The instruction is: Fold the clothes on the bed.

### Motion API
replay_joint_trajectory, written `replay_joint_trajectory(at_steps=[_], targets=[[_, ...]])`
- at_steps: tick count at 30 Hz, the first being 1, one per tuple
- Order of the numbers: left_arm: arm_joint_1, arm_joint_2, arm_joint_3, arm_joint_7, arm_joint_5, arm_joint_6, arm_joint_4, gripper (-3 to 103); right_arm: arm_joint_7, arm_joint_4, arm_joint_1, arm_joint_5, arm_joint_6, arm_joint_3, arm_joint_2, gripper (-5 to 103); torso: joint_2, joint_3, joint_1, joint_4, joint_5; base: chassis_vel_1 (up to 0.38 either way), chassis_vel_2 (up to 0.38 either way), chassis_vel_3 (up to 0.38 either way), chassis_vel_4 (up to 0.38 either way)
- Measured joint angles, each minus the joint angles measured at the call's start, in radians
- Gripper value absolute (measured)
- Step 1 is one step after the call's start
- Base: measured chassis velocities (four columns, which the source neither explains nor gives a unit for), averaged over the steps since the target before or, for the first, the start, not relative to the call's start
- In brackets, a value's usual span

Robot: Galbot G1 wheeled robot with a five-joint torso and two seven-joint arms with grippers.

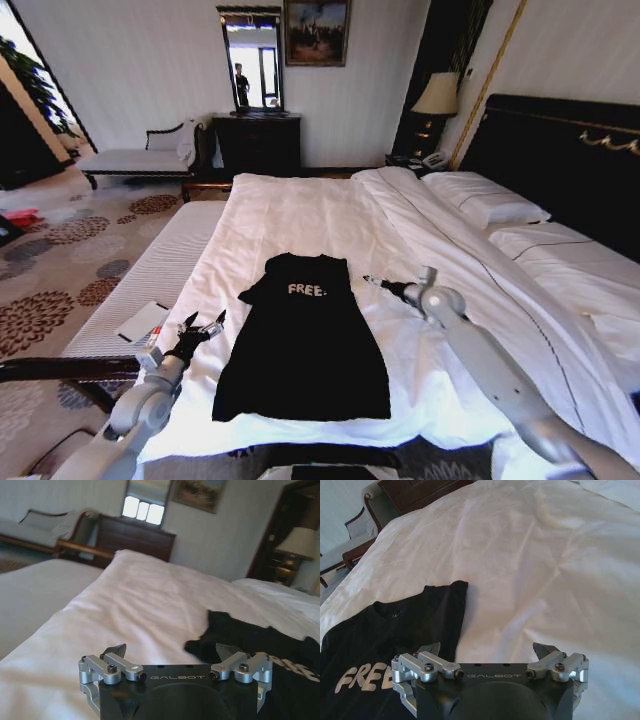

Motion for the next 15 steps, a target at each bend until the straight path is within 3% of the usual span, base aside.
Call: replay_joint_trajectory(at_steps=[4,13,15], targets=[[-0.064,-0.021,0.006,-0.005,-0.093,0.027,0.054,100,0.002,0.011,-0.025,-0.005,0.000,0.003,-0.011,100,0.000,0.000,0.000,-0.0007,-0.0003,0.000,0.000,0.000,0.000],[-0.189,-0.032,0.036,0.013,-0.165,0.051,0.151,102,0.007,0.025,-0.050,-0.011,0.000,-0.007,-0.013,100,0.000,0.000,0.000,-0.0001,0.0000,0.000,0.000,0.000,0.000],[-0.247,-0.048,0.059,0.014,-0.183,0.055,0.189,99,0.011,0.036,-0.066,-0.013,0.000,-0.007,-0.017,100,0.000,0.000,0.000,-0.0009,-0.0001,0.000,0.000,0.000,0.000]])
